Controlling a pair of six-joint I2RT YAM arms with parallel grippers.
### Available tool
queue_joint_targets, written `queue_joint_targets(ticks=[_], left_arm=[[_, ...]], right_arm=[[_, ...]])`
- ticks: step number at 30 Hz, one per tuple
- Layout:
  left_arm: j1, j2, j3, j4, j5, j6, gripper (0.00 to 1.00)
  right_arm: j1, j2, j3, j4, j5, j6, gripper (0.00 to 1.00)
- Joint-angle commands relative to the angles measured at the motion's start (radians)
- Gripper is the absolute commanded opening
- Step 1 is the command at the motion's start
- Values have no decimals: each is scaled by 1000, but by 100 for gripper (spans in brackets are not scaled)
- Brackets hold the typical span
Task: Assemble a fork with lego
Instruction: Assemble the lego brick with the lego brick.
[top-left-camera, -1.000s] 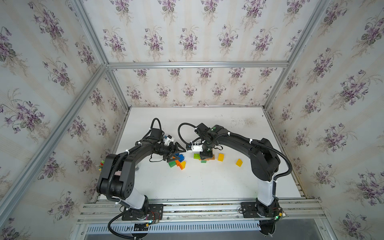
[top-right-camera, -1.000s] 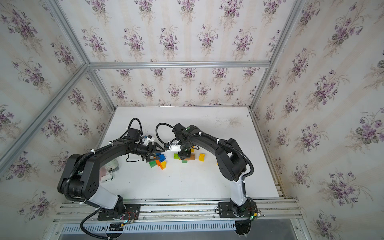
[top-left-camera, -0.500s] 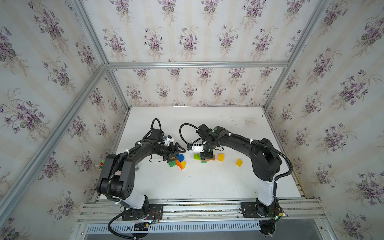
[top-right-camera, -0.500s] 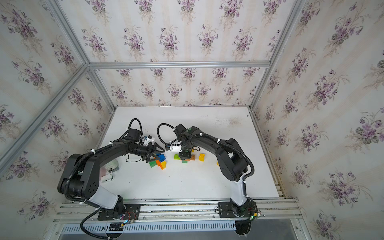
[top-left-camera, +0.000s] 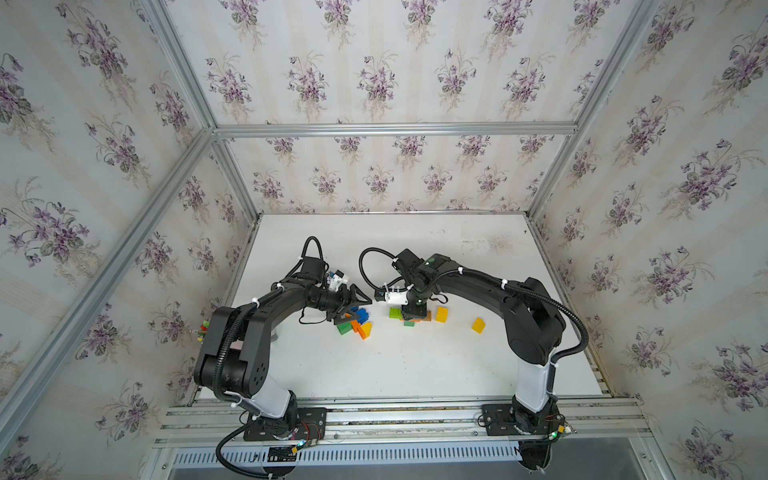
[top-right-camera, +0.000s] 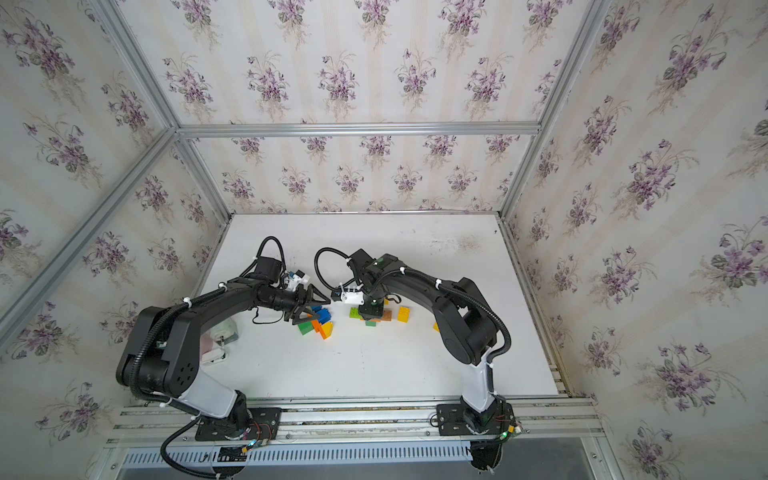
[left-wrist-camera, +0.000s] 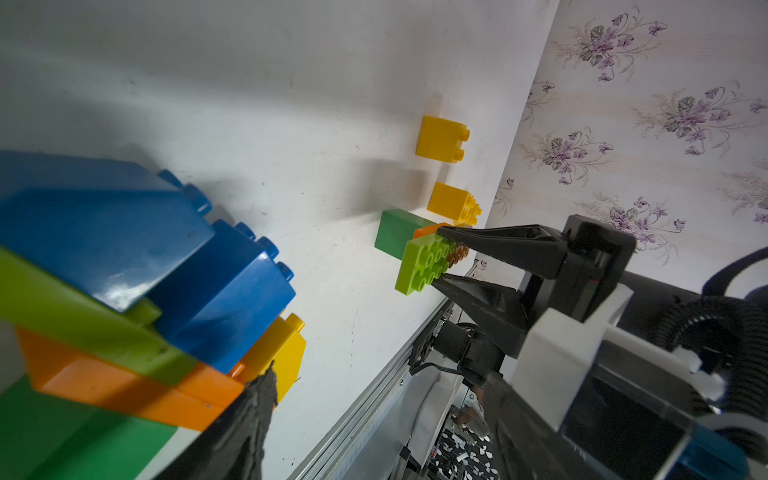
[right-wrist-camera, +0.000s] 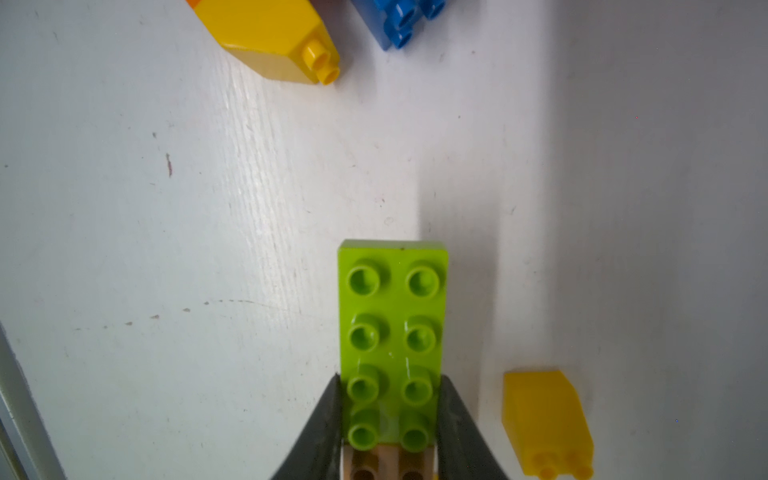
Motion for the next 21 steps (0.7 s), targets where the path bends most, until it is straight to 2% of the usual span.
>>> queue_joint_targets(ticks=[1, 4, 5, 6, 13, 21], left_arm=[[1, -1, 5, 10, -8, 9, 80], [1, 2, 6, 10, -14, 10, 80], [0, 3, 6, 12, -14, 9, 80], [1, 1, 5, 14, -15, 9, 81], [1, -29, 6, 5, -52, 14, 82], [-3, -91, 45, -22, -115, 43, 83]], right_arm=[[0, -16, -3, -17, -2, 12, 39], [0, -30, -10, 2, -14, 17, 49], [0, -36, -9, 7, -21, 19, 76], [0, -42, -8, 13, -24, 20, 99], [0, -94, -17, 52, -24, 56, 100], [-35, -222, -78, 185, 37, 246, 100]])
